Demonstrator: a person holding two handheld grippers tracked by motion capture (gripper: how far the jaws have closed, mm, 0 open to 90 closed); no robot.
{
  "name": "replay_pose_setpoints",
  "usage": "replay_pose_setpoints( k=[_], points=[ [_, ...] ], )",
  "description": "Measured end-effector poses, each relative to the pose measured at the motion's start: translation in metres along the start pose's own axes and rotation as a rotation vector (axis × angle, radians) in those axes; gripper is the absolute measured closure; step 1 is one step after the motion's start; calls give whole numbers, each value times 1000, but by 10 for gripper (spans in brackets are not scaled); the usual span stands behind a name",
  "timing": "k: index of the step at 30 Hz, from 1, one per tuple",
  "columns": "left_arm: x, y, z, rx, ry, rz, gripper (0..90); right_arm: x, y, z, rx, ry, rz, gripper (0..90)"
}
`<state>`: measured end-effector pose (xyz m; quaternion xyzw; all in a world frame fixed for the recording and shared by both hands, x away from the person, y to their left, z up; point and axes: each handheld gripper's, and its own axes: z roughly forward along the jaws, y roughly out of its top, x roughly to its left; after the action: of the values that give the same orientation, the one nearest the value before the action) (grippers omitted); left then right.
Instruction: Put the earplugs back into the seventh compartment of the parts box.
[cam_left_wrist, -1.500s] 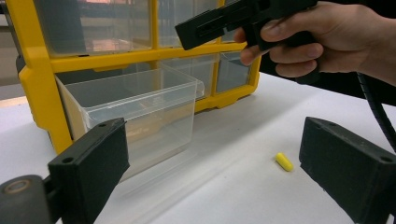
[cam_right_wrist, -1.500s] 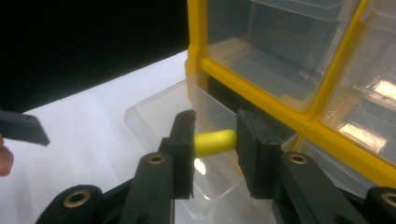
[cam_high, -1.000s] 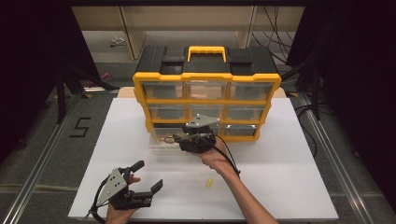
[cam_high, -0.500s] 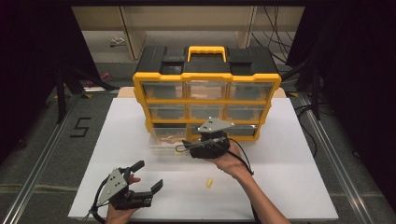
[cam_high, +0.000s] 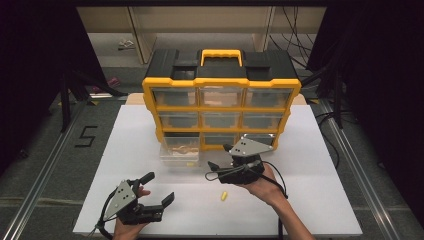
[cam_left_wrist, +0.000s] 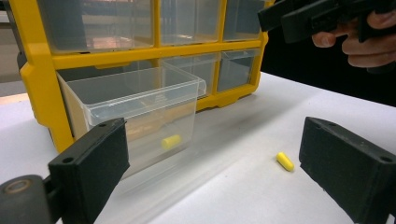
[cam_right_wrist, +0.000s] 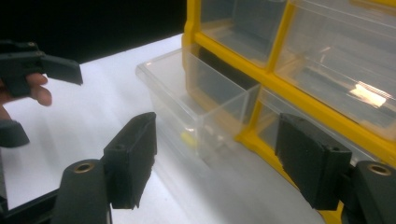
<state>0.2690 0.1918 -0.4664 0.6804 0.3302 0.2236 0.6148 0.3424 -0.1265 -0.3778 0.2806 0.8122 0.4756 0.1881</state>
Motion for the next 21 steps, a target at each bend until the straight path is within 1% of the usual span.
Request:
replay_pose_setpoints(
  k=[3,9,13,21],
  points=[
    [0,0,0,2,-2,2,80,-1,-6,-1,13,0,-6,301],
    [0,0,0,1,-5,-2,80,-2,-13,-5,32,3,-2,301],
    [0,0,-1,-7,-12,0,79,-1,-18,-4,64,13,-10,298],
    [-1,0,-1,-6,-10,3,80,1,-24,-3,106,32,-25,297]
  ],
)
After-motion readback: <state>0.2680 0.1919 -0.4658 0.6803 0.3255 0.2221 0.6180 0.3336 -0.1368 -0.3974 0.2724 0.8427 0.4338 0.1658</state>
